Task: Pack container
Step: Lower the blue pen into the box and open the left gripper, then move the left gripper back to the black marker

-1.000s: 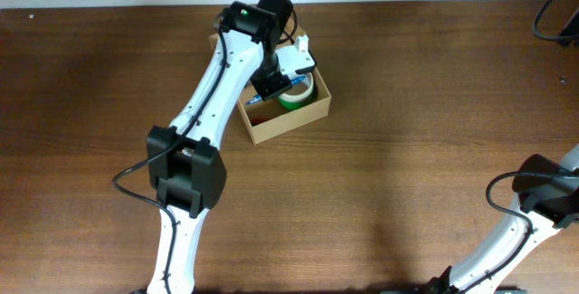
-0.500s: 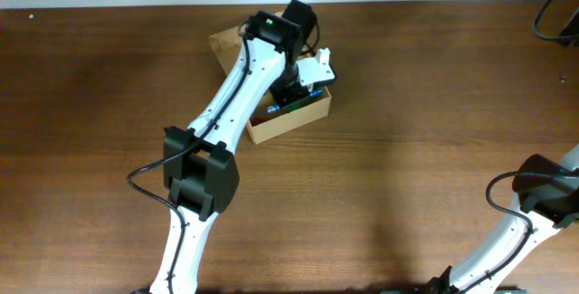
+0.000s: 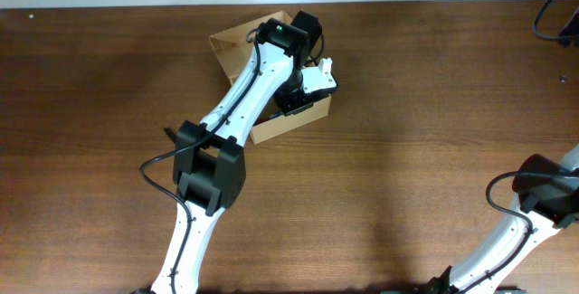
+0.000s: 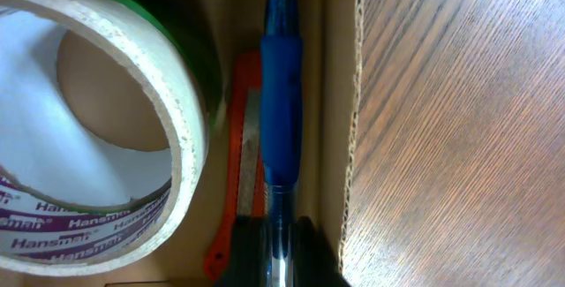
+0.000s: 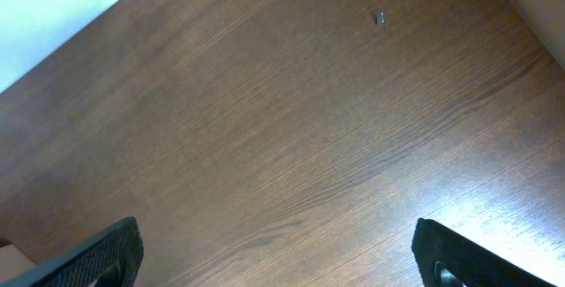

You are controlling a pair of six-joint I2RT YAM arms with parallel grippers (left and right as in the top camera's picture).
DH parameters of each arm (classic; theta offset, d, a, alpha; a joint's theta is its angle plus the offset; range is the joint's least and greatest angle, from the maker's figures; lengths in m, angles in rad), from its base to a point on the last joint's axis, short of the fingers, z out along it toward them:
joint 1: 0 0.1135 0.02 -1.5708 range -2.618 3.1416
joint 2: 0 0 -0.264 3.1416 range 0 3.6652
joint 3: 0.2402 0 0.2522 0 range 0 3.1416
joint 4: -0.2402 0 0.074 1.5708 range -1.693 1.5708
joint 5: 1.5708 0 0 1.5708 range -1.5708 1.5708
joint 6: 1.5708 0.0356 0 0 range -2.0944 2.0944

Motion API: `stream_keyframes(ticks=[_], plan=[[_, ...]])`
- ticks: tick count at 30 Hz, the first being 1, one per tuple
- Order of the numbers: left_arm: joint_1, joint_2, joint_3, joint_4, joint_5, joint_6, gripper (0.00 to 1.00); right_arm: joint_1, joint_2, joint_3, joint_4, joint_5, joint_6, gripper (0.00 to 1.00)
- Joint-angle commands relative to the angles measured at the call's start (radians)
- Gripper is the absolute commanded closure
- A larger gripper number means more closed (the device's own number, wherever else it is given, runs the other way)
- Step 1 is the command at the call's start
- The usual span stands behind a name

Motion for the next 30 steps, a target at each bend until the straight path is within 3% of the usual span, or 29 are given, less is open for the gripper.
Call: stream_keyframes(ticks=[1, 4, 10, 15, 18, 23, 30], plan=[[0.001, 0.005, -0.001, 0.0, -0.004, -0.013, 0.74, 0.005, -0.01, 0.004, -0.006, -0.005, 0.008, 0.01], [0.001, 0.005, 0.0, 0.0, -0.009, -0.024, 0.65, 0.005, -0.01, 0.004, -0.006, -0.005, 0.008, 0.01], [0.002, 0.005, 0.045, -0.078, -0.029, -0.046, 0.7, 0.005, -0.01, 0.004, -0.006, -0.005, 0.008, 0.01], [0.002, 0.003, 0.207, -0.22, -0.03, -0.051, 0.71, 0.005, -0.01, 0.004, -0.006, -0.005, 0.008, 0.01], [0.005, 0.002, 0.349, -0.266, -0.068, -0.113, 0.7, 0.005, -0.01, 0.004, -0.006, -0.005, 0.008, 0.01], [0.021, -0.066, 0.426, -0.266, -0.317, -0.31, 0.52, 0.005, -0.01, 0.004, -0.006, -0.005, 0.008, 0.01], [0.143, -0.251, 0.334, -0.266, -0.391, -0.473, 0.36, 0.005, -0.01, 0.004, -0.006, -0.005, 0.008, 0.01]])
